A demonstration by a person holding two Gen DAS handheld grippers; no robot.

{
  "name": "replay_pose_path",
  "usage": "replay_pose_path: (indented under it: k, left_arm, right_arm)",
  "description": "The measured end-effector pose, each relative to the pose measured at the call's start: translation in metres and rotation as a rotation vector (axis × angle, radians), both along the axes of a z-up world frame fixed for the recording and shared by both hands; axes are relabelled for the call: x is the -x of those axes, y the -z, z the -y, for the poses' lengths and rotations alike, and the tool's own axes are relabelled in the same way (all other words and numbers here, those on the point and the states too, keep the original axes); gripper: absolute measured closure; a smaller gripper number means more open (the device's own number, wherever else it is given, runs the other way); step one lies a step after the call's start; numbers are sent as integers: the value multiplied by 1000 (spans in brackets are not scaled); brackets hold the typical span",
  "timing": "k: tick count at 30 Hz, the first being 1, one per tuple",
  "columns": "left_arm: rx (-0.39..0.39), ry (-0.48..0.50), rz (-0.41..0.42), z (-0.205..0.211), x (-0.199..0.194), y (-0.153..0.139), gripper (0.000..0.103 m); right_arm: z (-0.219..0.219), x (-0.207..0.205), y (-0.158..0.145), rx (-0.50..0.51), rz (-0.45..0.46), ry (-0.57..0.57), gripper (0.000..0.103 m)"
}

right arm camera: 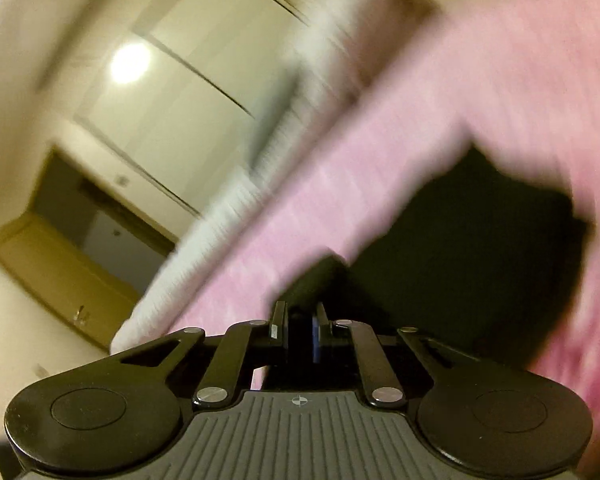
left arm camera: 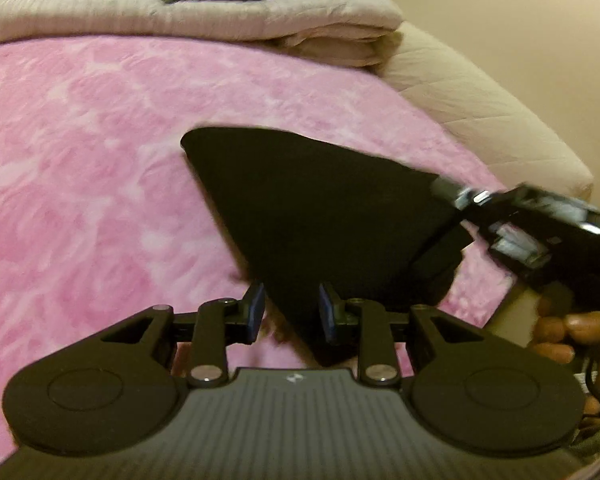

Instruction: Fold clothes

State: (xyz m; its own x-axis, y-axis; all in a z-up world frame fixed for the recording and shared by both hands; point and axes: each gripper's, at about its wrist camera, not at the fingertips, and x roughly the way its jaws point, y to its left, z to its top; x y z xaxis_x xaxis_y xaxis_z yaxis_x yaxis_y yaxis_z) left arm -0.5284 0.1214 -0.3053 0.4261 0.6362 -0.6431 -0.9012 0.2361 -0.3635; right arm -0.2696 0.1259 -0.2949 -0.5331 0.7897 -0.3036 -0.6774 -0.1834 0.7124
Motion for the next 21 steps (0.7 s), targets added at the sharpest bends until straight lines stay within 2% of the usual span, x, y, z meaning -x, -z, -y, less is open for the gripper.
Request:
replay_pose_path:
  k: [2, 3, 4, 10, 13, 17, 20, 21]
  left_arm:
    - [-13, 34, 9, -7, -7, -2, 80]
    - [-10, 55, 17, -11, -12, 0, 80]
    - [-6, 75, 25, -14, -17, 1, 80]
    - [61, 112, 27, -29, -40, 22, 80]
    - [62, 109, 30, -30, -38, 22, 80]
    - [47, 122, 55, -34, -42, 17, 80]
    - [63, 144, 66, -39, -55, 22, 79]
    - [66, 152, 62, -39, -59, 24, 79]
  right_arm:
    - [15, -11, -21, -124, 86, 46, 94]
    - [20, -20, -26, -149, 116, 79, 94]
    - [22, -33, -23, -131, 142, 116, 94]
    - [0, -93, 50, 208, 36, 254, 94]
    - [0, -90, 34, 130, 49, 247, 94]
    - [6, -82, -17, -98, 125, 195, 94]
    - [-1, -88, -11, -38, 215, 241, 94]
    - [-9, -97, 6, 47, 204, 265, 94]
